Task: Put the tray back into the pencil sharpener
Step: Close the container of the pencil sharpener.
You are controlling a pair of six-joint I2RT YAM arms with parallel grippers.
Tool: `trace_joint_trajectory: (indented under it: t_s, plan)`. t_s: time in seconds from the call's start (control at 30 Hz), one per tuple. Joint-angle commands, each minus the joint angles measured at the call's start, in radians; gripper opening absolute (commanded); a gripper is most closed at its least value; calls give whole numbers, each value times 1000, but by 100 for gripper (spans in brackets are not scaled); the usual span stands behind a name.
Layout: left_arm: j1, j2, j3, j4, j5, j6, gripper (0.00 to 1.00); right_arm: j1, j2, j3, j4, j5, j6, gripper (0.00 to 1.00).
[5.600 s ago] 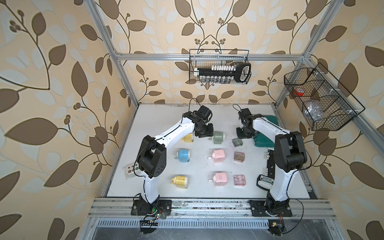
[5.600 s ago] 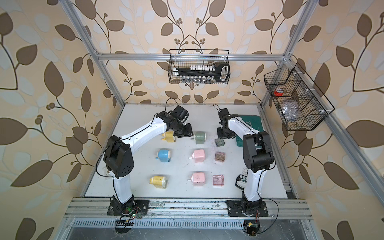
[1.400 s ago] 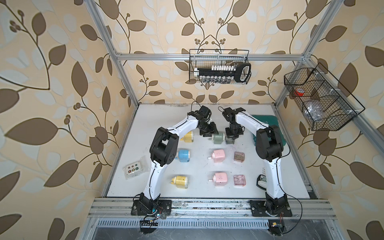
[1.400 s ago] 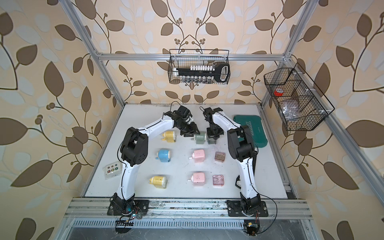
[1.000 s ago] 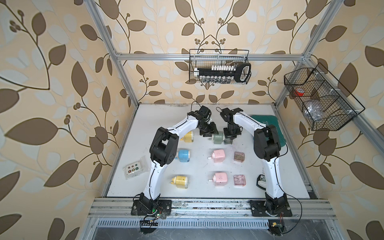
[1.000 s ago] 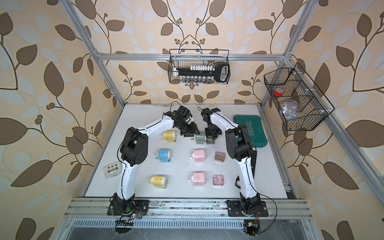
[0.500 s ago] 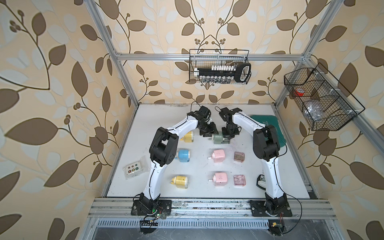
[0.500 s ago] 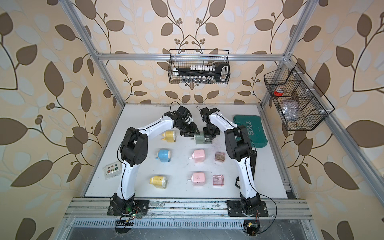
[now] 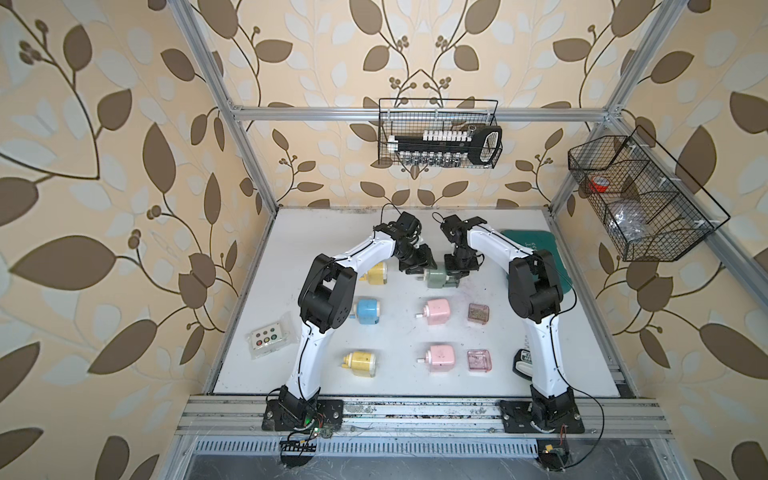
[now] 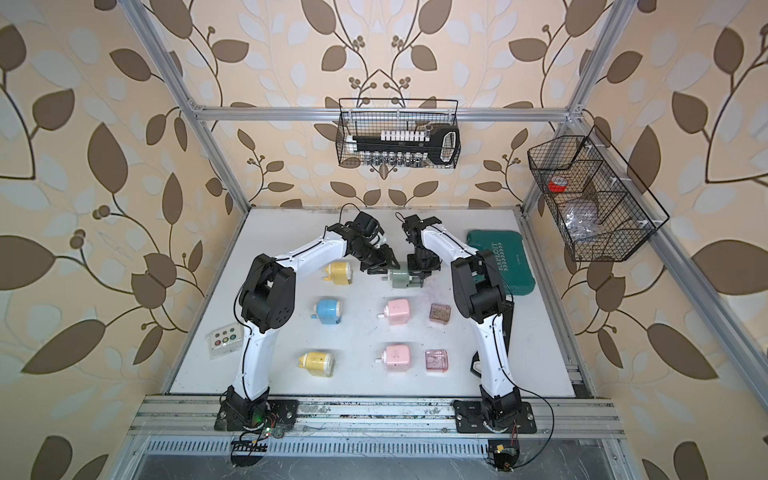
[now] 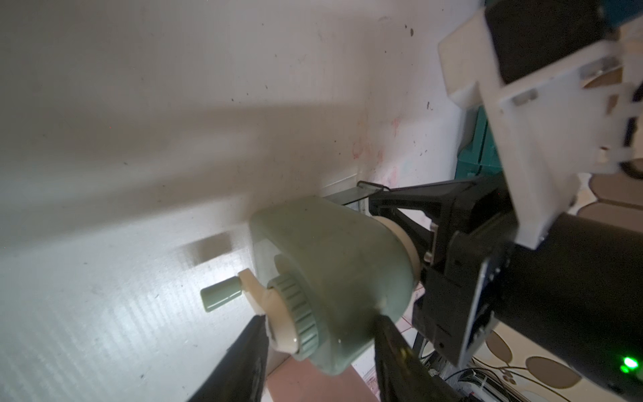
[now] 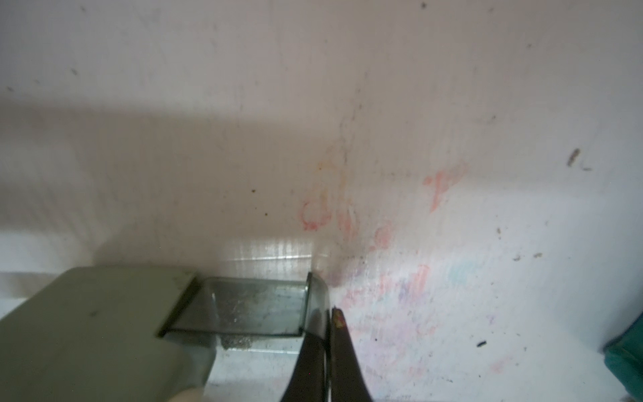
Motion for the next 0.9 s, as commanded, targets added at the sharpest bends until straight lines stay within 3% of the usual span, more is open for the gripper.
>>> trace_joint_trajectory:
  t_s: [0.0, 0.87]
  plan:
    - [3, 12, -42, -100, -77, 10, 51, 16, -45, -16, 44, -63, -3, 0]
    - [2, 28, -34, -99, -71, 5, 51, 15, -31, -24, 76, -176, -20, 0]
